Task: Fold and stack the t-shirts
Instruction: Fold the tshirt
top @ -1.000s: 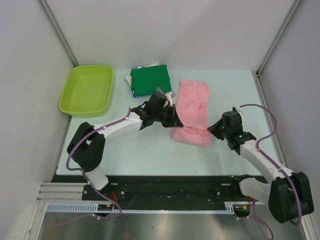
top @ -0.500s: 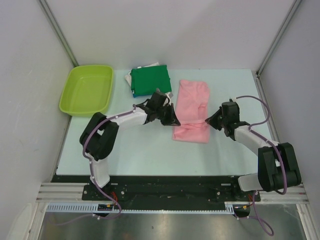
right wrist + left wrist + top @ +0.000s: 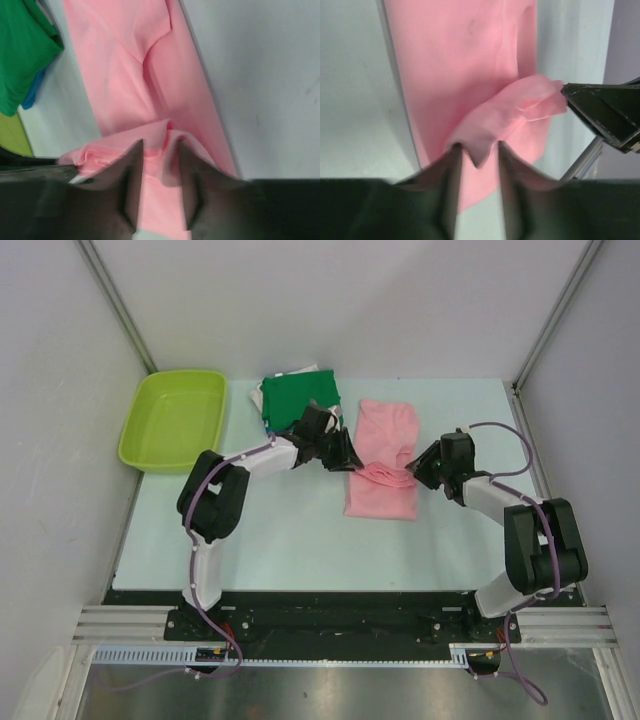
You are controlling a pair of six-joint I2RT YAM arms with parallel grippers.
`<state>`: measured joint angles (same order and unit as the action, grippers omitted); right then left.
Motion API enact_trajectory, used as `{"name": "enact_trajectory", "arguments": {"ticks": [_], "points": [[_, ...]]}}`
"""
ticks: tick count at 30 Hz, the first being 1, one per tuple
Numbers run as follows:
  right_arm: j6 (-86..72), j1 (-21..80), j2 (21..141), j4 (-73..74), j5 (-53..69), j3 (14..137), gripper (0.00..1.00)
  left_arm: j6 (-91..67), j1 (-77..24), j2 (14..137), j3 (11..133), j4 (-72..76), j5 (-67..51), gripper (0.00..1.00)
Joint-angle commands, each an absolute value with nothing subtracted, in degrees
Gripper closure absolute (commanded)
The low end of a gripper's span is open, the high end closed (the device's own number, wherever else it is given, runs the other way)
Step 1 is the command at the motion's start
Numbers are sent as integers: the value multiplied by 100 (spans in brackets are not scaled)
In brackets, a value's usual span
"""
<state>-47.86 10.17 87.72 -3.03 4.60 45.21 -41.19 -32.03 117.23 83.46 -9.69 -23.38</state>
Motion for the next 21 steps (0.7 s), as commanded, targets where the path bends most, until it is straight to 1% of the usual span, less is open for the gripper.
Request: {"name": "enact_trajectory", "arguments": {"ticks": [1, 2, 3, 5, 6, 8, 10, 11, 12, 14, 15, 16, 17, 18, 20, 21], "points": [[-5027, 792, 9166, -930, 387, 4948, 43, -4069, -2972, 12145, 9113, -897, -2610, 36], [-5097, 669, 9367, -1219, 378, 5114, 17, -4104, -2910, 12216, 9280, -870, -2619, 7], [-5254, 581, 9534, -1300, 421, 5246, 11, -4165, -2848, 12304, 9673, -827, -2724, 0], [-5352, 440, 9851, -1397, 518, 5536, 0, -4210, -2681, 12532, 10210, -1018, -2768, 0], [-5361, 370, 9887, -1397, 484, 5711, 0, -4166, -2628, 12577, 10718, -1115, -2803, 0], [-5335, 343, 9809, -1380, 466, 5748, 0, -4096, -2532, 12516, 11055, -1500, -2778, 0], [-5021, 439, 9485, -1170, 378, 5748, 0, -3973, -2496, 12227, 10847, -1556, -2708, 0], [-4905, 492, 9362, -847, 300, 5748, 0, -3947, -2505, 11869, 10611, -1477, -2690, 0], [-4748, 562, 9091, -652, 90, 5739, 0, -3998, -2522, 11596, 9921, -1372, -2681, 0], [-4291, 895, 8843, -46, -200, 5713, 0, -4121, -2610, 11094, 9022, -839, -2585, 0], [-4167, 1027, 8589, 182, -446, 5669, 0, -4218, -2636, 10570, 8165, -678, -2549, 0], [-4070, 1246, 8456, 411, -579, 5530, 0, -4254, -2724, 10347, 7773, -538, -2505, 0], [-3834, 1387, 8281, 448, -658, 5433, 0, -4289, -2759, 10110, 7404, -319, -2409, 0], [-3719, 1502, 8140, 474, -729, 5345, 1, -4393, -2803, 9733, 6722, -195, -2382, 0], [-3456, 1774, 7841, 580, -590, 5168, 0, -4561, -2926, 9336, 6015, 446, -2399, 0], [-3393, 1836, 7796, 624, -293, 5151, 0, -4683, -2979, 9029, 5472, 622, -2391, 0]]}}
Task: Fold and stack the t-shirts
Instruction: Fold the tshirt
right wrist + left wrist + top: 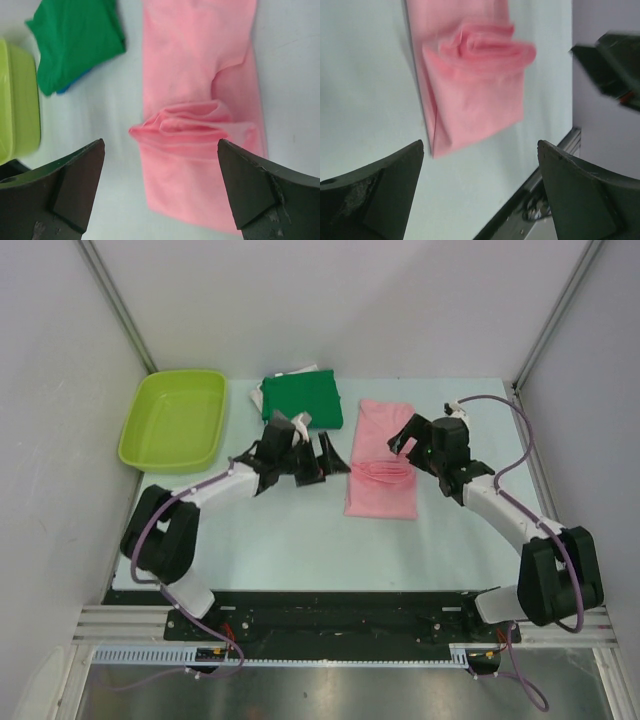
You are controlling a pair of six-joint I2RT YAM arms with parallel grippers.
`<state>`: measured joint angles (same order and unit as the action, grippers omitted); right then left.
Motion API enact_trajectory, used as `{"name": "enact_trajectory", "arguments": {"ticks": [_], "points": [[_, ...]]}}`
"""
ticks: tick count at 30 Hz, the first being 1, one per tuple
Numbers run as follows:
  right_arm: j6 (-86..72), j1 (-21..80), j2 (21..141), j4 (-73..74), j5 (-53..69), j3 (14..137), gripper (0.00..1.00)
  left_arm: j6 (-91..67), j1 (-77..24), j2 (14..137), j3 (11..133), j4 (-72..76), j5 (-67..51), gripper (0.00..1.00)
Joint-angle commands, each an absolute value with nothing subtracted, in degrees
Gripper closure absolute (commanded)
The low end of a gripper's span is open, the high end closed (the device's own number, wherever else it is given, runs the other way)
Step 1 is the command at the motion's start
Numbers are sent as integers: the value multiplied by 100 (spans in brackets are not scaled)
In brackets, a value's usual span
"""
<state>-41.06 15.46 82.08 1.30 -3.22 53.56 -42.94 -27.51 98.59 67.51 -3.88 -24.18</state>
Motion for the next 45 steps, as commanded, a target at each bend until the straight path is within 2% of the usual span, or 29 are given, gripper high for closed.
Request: {"name": "enact_trajectory", "arguments": {"ticks": [1, 6, 10, 13, 27, 40, 45], "points": [[-3340, 1915, 7779, 737, -186, 5150, 0, -4728, -3101, 8922, 5249, 902, -2373, 0], [-3305, 2153, 8076, 1072, 701, 5150, 0, -5061, -3427, 8587, 4090, 2081, -2347, 0], [-3287, 2153, 8656, 862, 1318, 5168, 0, -5299, -3524, 8683, 3727, 3056, -2504, 0], [-3348, 2153, 9026, 643, 1555, 5185, 0, -5361, -3533, 8727, 3639, 3260, -2566, 0], [-3542, 1828, 9597, -114, 1468, 5457, 1, -5150, -3542, 9088, 3920, 3111, -2742, 0], [-3876, 941, 10889, -1221, 1644, 6301, 2, -5115, -3542, 9193, 3876, 3155, -2795, 0], [-3911, 791, 10715, -1521, 1354, 6319, 2, -5089, -3542, 9193, 3841, 3155, -2804, 0]]}}
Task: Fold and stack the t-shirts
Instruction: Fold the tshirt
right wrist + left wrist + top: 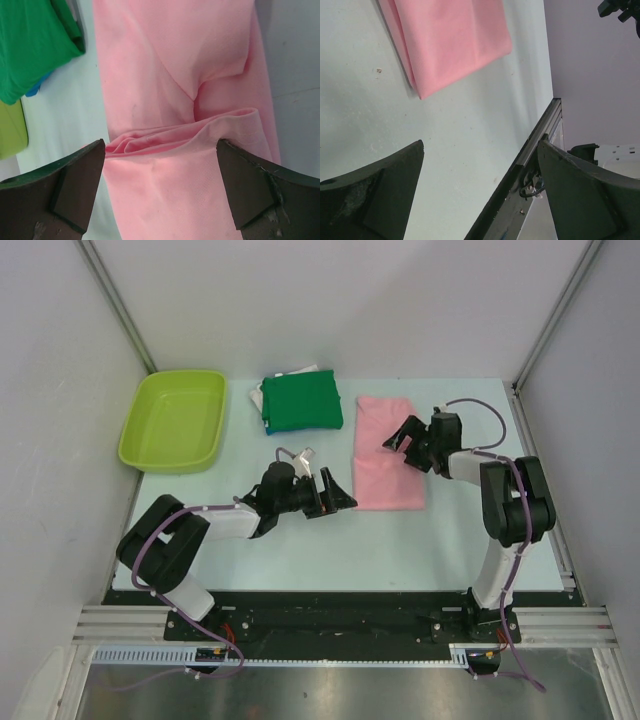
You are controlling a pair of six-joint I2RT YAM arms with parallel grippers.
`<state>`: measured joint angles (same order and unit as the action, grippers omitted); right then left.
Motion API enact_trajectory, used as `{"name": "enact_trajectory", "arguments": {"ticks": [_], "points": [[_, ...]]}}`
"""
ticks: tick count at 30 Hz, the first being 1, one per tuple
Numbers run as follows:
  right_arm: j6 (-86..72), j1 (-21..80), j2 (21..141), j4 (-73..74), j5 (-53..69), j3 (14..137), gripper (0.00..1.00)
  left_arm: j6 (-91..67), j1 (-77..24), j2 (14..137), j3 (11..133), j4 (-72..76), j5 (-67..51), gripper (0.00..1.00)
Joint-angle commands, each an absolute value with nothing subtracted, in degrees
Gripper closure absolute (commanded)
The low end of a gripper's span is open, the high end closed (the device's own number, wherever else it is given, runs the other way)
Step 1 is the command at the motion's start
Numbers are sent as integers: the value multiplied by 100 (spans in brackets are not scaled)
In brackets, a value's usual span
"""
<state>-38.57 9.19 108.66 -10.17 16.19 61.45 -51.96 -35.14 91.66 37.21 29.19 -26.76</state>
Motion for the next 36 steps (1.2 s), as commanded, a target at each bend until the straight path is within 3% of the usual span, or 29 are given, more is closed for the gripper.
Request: {"name": "enact_trajectory", "arguments": {"ticks": [1, 5, 11, 14, 25, 36], "points": [[-3885, 765, 10609, -1486, 1310, 6293, 2, -5089, -3542, 9185, 3832, 3147, -2804, 0], [-3604, 861, 9661, -1109, 977, 6038, 1, -5028, -3568, 9123, 3727, 3085, -2743, 0], [-2918, 1011, 8255, 815, -482, 5802, 0, -4878, -3709, 9263, 3744, 2857, -2505, 0], [-2918, 923, 7755, 1362, -545, 5398, 0, -4878, -3744, 9430, 3823, 2786, -2409, 0], [-3287, 677, 6276, 1187, 182, 3491, 2, -4877, -3797, 10063, 4245, 2566, -2119, 0], [-3481, 712, 5994, 905, 527, 2962, 4, -5150, -3972, 11082, 4974, 2373, -1969, 4]]}}
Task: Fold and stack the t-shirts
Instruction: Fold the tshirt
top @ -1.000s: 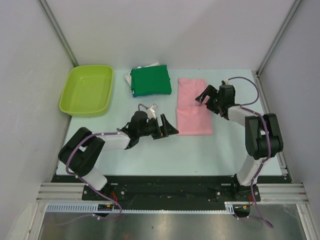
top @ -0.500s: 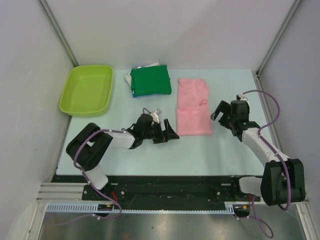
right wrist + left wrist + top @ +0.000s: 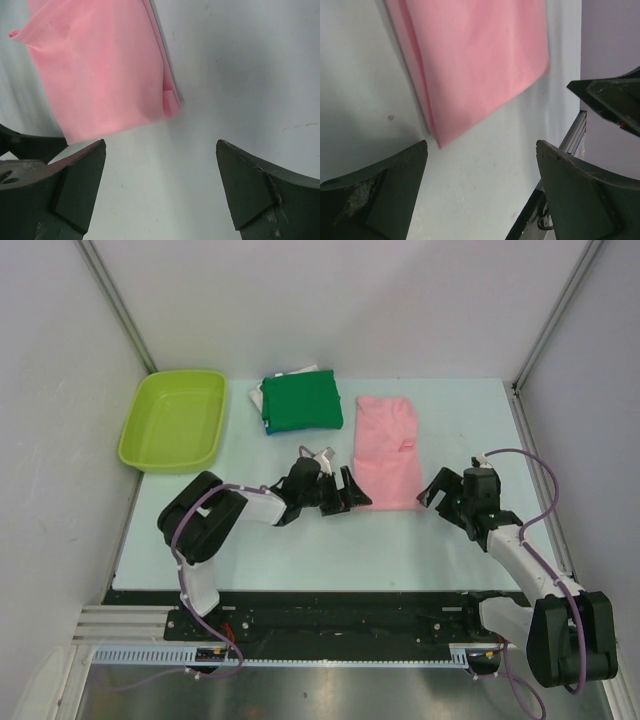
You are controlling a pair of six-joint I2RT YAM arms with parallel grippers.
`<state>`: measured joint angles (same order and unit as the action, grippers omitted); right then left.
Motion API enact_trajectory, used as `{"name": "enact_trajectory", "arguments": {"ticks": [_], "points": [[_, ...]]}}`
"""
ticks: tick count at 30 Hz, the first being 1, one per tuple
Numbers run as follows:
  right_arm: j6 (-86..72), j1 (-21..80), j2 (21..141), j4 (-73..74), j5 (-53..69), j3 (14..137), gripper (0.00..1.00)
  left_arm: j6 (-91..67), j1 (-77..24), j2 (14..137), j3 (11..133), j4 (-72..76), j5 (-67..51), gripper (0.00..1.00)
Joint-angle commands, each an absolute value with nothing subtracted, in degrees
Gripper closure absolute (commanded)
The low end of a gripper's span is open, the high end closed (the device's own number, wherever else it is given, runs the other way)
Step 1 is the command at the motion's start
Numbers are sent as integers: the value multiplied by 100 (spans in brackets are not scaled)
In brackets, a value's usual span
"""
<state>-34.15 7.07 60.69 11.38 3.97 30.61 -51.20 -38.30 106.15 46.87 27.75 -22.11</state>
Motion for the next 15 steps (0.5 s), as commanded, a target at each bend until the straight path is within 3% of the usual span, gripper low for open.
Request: {"name": "enact_trajectory", "arguments": {"ticks": [1, 5, 8, 9, 11, 12, 15], "points": [[-3489, 721, 6012, 888, 527, 2945, 4, -5142, -3990, 11179, 5053, 2312, -1951, 4], [-3489, 686, 6047, 782, 571, 2874, 4, -5185, -3999, 11513, 5273, 2197, -1943, 7], [-3489, 650, 6091, 721, 624, 2857, 5, -5194, -3999, 11584, 5308, 2180, -1881, 20], [-3481, 642, 6126, 695, 641, 2856, 4, -5194, -3999, 11636, 5326, 2154, -1872, 36], [-3498, 633, 6152, 642, 659, 2848, 5, -5203, -3999, 11707, 5396, 2144, -1916, 54], [-3498, 624, 6196, 633, 668, 2839, 5, -5203, -4008, 11751, 5405, 2153, -1925, 70], [-3542, 580, 6266, 554, 676, 2813, 5, -5229, -4008, 11786, 5414, 2145, -1881, 100]]}}
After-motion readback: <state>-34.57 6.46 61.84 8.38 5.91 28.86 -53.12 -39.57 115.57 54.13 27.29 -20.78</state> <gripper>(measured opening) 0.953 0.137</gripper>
